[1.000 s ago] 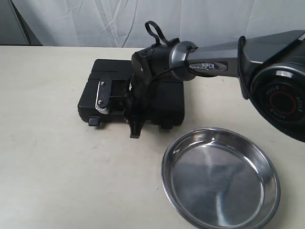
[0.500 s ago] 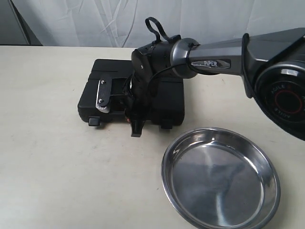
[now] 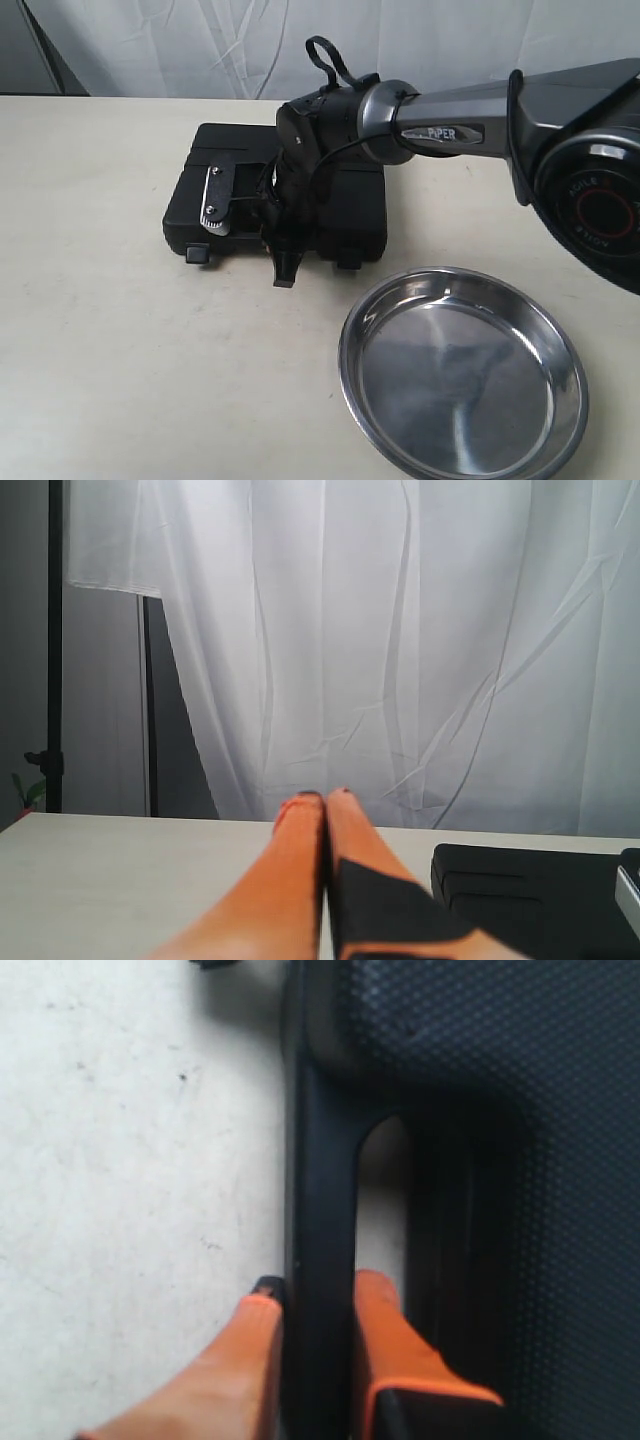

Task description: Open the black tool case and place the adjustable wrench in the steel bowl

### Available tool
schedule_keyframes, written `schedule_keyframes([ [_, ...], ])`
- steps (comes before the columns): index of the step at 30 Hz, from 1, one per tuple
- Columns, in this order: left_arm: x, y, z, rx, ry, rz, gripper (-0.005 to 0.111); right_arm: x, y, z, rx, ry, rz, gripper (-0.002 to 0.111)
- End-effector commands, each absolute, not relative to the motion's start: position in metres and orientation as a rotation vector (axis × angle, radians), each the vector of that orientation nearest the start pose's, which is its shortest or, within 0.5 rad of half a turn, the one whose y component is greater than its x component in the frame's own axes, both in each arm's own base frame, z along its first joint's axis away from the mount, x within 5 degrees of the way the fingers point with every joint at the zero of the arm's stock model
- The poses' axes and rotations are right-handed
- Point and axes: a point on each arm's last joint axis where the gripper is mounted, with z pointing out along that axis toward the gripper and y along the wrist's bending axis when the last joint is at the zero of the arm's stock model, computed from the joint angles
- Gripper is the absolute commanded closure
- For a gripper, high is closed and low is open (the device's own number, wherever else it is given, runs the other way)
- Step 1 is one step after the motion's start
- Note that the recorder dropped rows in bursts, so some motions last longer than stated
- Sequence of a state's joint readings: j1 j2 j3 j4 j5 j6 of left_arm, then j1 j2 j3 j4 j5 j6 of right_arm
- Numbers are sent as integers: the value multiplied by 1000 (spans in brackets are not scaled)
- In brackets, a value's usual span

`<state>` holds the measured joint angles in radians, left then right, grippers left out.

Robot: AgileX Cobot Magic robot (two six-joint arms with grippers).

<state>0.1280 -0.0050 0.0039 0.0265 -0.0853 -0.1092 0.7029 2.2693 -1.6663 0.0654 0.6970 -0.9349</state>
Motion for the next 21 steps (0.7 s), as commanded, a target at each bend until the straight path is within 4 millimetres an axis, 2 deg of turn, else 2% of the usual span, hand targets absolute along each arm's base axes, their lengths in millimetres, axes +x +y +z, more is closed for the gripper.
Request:
schedule_keyframes([
  [1, 55, 7, 221, -142, 1386, 36, 106, 362, 308, 142, -1945, 1883, -14, 109],
  [10, 55, 7, 221, -143, 1386, 35, 106, 357, 309, 169, -1878, 1891, 52, 109],
  [21, 55, 7, 221, -143, 1386, 35, 106, 353, 312, 163, -1859, 1950, 146, 109],
])
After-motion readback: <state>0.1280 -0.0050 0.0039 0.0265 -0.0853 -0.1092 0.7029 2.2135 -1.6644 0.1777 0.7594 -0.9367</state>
